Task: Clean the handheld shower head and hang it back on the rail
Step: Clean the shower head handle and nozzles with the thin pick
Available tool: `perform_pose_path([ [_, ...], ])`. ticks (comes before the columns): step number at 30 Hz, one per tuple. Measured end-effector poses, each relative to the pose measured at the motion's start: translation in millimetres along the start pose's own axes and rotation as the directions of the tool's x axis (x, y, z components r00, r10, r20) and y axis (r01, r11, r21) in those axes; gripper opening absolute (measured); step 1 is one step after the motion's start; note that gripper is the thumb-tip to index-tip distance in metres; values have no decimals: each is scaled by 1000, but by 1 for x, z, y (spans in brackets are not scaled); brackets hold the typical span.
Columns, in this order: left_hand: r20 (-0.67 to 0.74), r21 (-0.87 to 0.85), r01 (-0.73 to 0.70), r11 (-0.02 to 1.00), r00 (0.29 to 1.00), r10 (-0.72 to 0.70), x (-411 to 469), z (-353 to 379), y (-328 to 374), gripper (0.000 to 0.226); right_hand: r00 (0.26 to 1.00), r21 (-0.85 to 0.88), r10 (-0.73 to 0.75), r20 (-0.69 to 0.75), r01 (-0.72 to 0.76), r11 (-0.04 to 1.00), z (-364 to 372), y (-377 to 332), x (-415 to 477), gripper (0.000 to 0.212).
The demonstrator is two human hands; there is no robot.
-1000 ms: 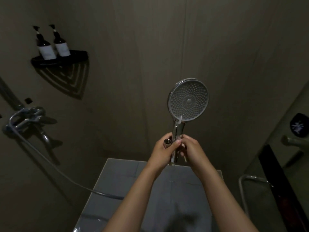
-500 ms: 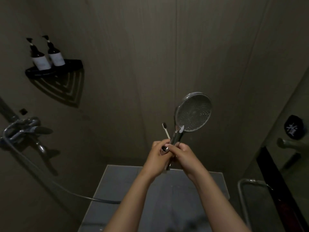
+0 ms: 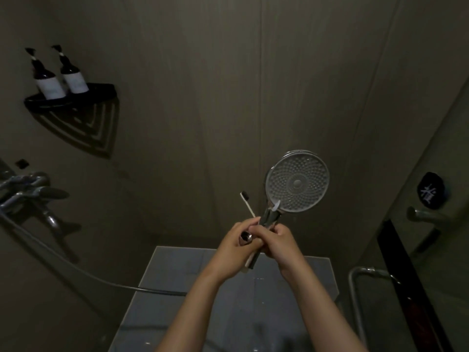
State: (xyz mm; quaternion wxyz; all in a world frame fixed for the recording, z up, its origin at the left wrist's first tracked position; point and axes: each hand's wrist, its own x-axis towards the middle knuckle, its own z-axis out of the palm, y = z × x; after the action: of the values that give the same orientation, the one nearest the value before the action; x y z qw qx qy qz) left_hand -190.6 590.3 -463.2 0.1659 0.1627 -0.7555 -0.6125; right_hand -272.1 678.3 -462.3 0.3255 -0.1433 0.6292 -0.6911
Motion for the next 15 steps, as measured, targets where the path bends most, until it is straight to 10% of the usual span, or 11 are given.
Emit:
perform_pose_path([
  [15,-249,170,199,965,956,-154,-56,-12,-38,17,965,-208,-165,-204,122,970,7,-3,-11,25],
])
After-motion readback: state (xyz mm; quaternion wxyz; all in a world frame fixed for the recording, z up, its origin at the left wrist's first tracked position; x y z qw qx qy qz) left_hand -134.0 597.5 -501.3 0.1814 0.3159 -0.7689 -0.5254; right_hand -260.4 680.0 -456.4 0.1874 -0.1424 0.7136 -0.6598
